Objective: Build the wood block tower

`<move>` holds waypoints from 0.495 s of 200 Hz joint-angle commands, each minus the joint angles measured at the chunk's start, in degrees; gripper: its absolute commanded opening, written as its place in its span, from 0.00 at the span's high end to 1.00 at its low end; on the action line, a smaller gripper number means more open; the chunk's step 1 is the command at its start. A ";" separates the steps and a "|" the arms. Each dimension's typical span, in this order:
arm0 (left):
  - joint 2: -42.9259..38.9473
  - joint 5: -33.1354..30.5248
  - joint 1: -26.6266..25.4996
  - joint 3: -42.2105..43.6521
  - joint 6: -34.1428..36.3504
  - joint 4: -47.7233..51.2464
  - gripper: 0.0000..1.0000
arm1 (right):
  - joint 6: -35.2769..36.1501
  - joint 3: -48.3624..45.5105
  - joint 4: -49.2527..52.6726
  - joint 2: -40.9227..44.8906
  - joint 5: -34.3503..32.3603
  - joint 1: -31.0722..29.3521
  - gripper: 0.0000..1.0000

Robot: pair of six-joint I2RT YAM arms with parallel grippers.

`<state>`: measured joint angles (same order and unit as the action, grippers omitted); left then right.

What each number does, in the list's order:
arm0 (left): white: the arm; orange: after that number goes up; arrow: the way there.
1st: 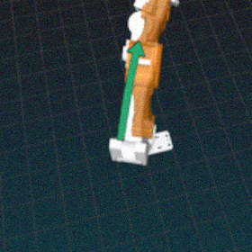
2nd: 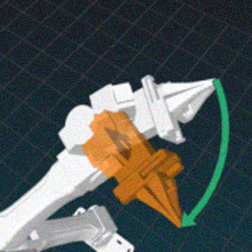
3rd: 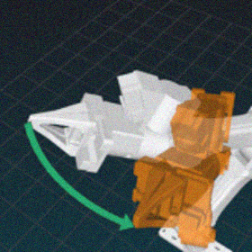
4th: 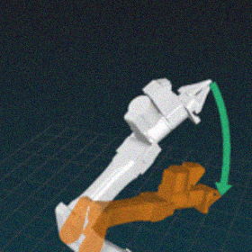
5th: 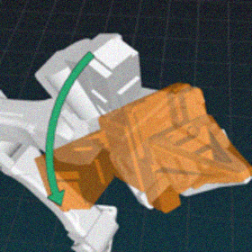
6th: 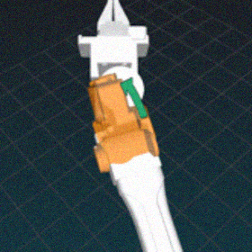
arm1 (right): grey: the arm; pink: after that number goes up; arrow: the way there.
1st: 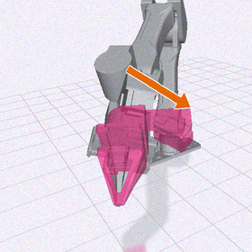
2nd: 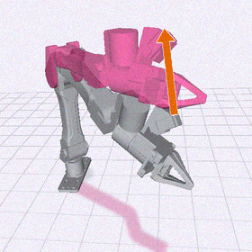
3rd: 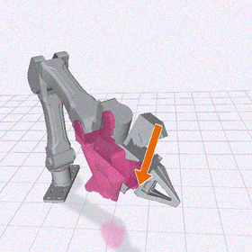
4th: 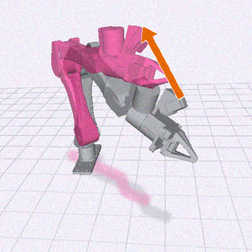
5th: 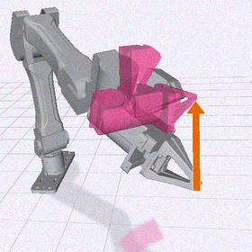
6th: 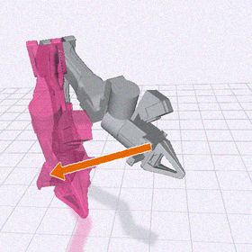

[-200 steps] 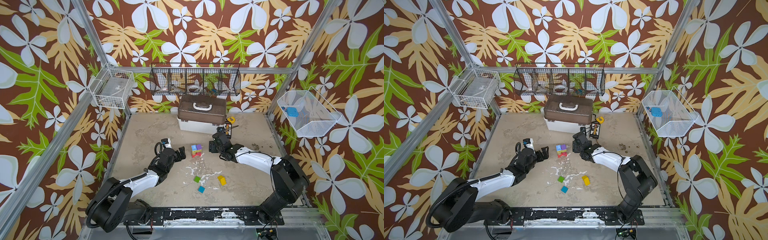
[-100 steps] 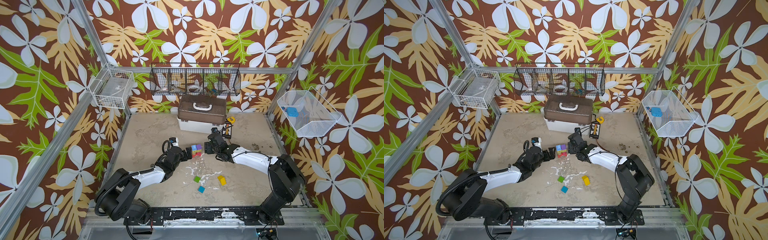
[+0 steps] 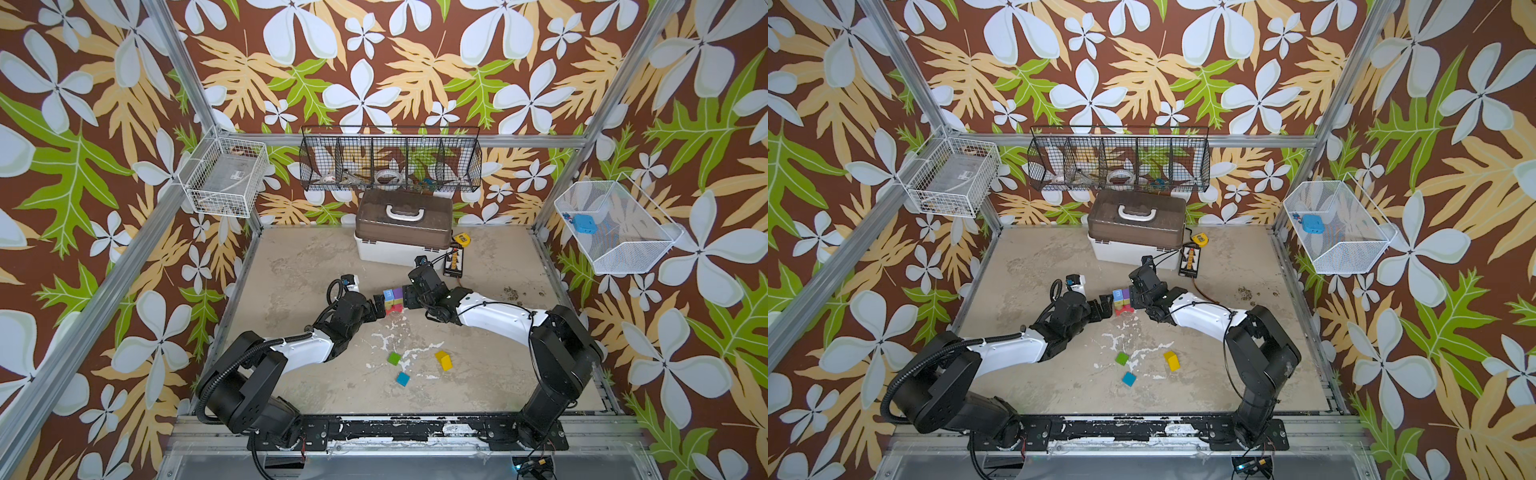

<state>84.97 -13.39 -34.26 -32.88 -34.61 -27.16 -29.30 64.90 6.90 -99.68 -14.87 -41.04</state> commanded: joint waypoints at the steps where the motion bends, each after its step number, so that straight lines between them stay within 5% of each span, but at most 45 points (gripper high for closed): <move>1: -0.06 0.39 -0.02 -0.25 -0.59 -1.08 0.00 | 0.47 0.31 0.22 0.01 0.30 -0.18 0.28; 99: -1.45 -1.26 -0.04 0.36 -0.37 -0.36 0.00 | 0.47 1.03 0.62 -0.78 0.28 -0.24 0.29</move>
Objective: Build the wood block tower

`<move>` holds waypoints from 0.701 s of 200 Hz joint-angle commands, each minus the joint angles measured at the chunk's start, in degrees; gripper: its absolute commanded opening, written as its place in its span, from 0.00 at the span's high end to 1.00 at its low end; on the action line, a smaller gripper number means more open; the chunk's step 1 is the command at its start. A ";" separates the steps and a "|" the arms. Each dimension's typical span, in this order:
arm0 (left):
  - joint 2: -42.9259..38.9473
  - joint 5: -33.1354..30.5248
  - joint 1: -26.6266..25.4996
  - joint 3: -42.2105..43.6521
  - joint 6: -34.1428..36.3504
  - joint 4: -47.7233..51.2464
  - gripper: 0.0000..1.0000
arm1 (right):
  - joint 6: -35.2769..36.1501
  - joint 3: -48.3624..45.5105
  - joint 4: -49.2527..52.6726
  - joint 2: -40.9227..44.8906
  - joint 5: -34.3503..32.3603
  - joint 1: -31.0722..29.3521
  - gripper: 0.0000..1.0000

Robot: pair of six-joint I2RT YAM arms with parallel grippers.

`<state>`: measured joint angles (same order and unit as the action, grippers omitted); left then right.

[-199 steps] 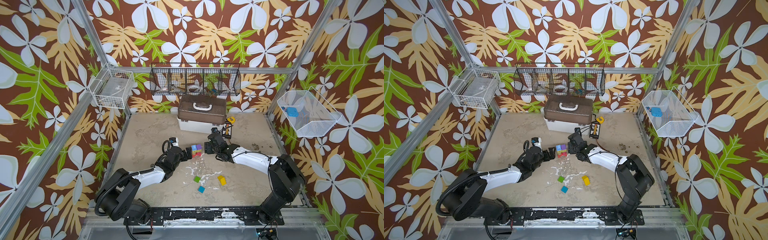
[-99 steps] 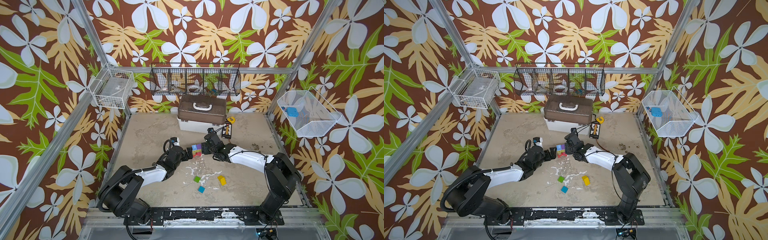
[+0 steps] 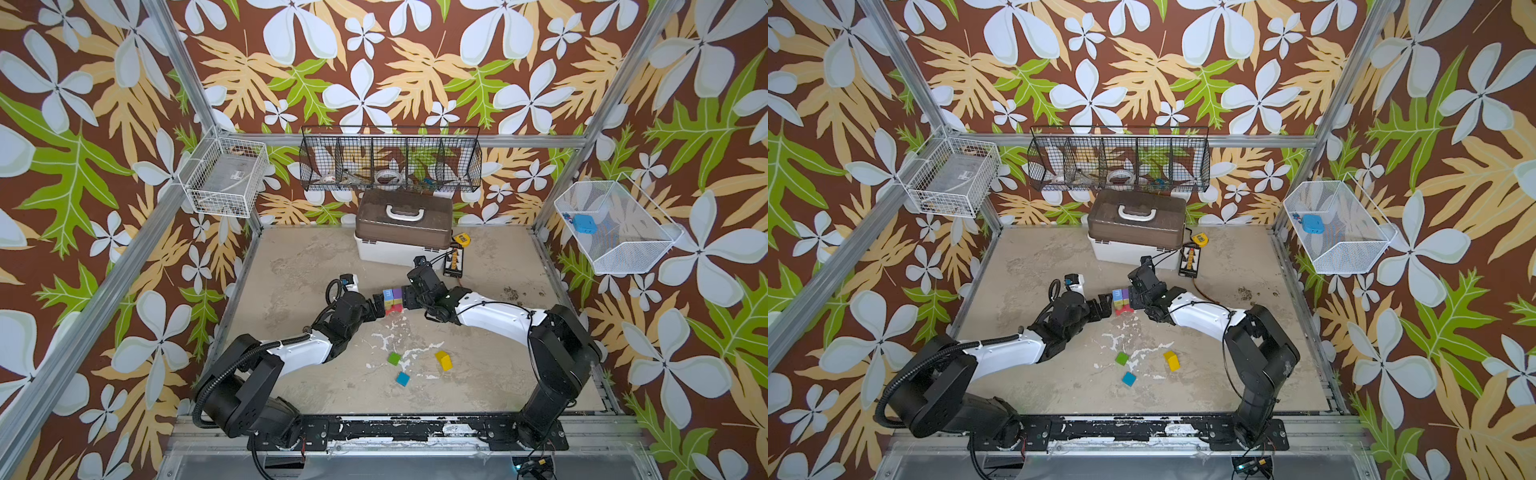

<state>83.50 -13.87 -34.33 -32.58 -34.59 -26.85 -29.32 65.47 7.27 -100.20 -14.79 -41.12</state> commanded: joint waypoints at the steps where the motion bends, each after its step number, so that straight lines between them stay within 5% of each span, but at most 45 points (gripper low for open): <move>1: 0.00 -0.75 0.00 0.06 -0.39 -0.66 0.01 | 0.49 0.50 0.23 -0.30 0.20 -0.12 0.29; 140: 0.22 -0.42 -0.04 0.06 -0.48 -0.66 0.01 | 0.23 3.31 2.04 -1.70 -2.43 -0.10 0.29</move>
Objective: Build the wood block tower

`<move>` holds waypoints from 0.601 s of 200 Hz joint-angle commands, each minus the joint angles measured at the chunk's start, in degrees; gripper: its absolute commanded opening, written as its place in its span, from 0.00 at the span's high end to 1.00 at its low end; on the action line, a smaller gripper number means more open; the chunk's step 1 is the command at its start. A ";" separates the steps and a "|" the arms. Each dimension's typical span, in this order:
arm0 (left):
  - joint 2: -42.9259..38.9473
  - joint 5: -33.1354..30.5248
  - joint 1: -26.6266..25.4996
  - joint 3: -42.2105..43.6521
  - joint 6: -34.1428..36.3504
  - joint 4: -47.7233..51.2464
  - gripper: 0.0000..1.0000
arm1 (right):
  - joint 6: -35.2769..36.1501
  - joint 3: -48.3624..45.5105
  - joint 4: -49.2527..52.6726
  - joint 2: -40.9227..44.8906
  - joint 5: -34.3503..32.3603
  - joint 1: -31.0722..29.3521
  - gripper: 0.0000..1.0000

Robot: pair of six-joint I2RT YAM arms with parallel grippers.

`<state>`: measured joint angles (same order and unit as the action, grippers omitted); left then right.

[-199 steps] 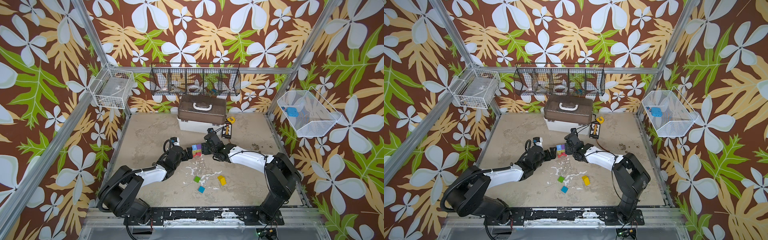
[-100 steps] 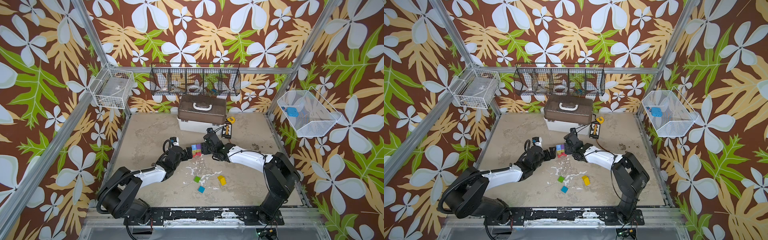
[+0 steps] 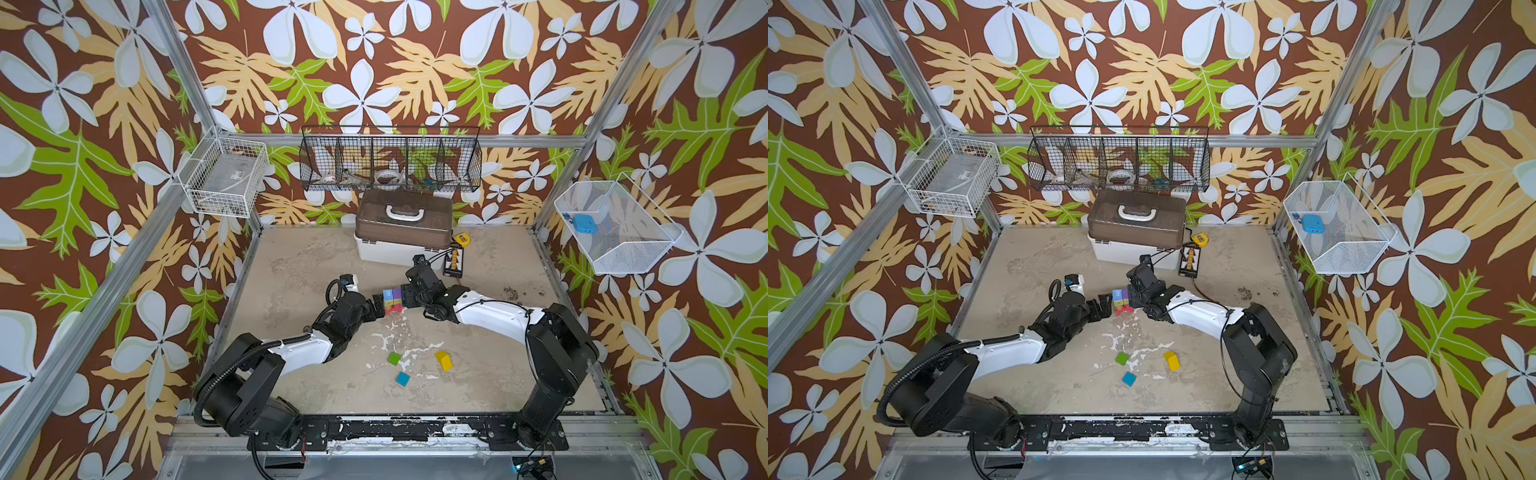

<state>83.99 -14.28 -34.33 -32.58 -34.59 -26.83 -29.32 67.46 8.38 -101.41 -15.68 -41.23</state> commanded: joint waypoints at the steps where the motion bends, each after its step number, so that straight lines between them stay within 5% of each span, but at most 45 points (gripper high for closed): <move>1: -0.29 0.02 -0.04 0.06 -0.48 -0.68 0.01 | 0.23 1.34 0.93 -0.52 -1.54 -0.03 0.29; 120: -0.58 0.39 -0.04 0.32 -0.49 -0.73 0.01 | -0.39 1.93 1.82 -0.62 -2.10 -0.07 0.30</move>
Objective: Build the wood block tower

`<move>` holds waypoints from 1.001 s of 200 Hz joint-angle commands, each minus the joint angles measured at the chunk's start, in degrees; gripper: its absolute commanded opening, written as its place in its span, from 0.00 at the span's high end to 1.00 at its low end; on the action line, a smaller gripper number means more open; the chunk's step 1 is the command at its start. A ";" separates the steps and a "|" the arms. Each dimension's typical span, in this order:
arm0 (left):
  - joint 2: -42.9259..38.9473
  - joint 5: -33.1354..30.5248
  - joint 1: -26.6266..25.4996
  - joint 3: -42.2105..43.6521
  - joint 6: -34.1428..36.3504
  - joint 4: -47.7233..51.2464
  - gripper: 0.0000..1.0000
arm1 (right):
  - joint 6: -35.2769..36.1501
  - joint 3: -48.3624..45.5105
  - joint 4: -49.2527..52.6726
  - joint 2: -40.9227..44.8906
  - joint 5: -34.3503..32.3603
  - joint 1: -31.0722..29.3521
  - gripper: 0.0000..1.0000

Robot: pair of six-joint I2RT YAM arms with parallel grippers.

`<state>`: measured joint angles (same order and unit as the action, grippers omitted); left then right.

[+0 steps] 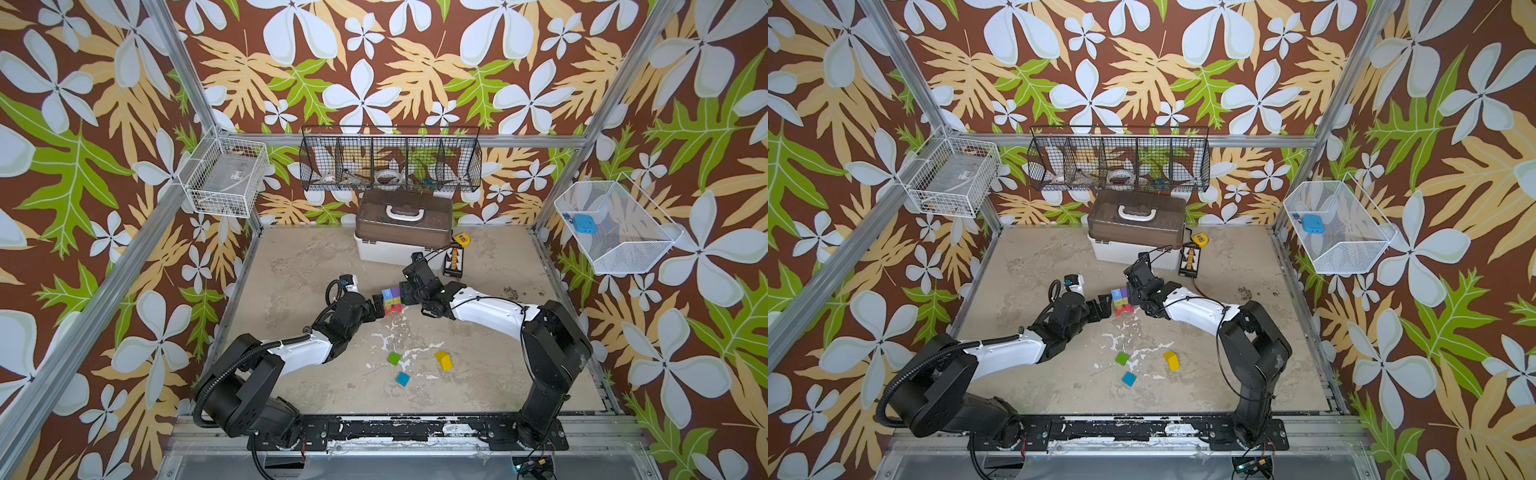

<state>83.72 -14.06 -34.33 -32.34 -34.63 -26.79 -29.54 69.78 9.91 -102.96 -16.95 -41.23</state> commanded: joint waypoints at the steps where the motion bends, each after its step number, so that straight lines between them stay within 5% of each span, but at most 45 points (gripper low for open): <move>1: -0.31 0.13 -0.04 0.08 -0.44 -0.75 0.01 | -0.17 -0.45 0.24 0.97 -0.82 -0.03 0.30; 112: -0.14 -1.74 -0.04 0.35 -0.39 -0.73 0.00 | 0.27 -0.28 0.04 2.15 -1.98 -0.04 0.29; 200: -0.37 -4.51 0.14 -8.39 4.92 7.76 0.00 | 0.61 12.49 8.22 -2.75 -2.74 0.06 0.35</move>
<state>82.00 -17.76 -34.33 -37.67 -32.58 -23.05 -29.50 79.37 14.00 -104.01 -18.70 -41.21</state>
